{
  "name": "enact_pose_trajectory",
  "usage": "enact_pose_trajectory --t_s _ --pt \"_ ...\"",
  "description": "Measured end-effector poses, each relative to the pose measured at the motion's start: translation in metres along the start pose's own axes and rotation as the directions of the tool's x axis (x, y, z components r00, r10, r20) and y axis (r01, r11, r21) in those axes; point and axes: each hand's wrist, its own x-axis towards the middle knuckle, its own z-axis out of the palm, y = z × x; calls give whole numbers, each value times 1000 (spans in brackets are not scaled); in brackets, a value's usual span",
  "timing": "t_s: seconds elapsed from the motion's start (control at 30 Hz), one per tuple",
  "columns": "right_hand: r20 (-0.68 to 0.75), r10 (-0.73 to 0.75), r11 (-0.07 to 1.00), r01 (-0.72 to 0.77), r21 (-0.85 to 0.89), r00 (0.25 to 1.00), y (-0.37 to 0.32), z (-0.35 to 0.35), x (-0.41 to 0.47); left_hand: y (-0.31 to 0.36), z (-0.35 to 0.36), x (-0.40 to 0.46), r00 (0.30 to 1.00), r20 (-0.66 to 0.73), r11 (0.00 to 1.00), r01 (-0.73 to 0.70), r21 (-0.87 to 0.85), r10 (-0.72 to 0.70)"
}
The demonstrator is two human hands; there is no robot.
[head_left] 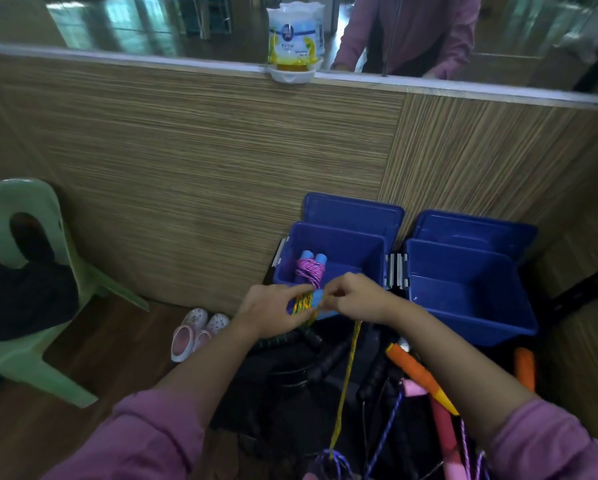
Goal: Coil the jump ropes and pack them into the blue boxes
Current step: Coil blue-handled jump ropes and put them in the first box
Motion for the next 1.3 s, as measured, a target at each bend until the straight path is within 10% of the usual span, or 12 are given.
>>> enact_pose_trajectory --t_s 0.3,0.9,1.3 --pt "128 -163 985 154 73 978 25 -7 13 -8 -2 -10 982 91 969 -143 -203 164" --pt "228 -85 880 -34 473 970 52 -6 13 10 -16 -20 957 42 927 -268 -260 289" --pt "123 -3 282 -117 952 992 37 17 -3 10 -31 -18 967 -129 879 -252 -404 218"
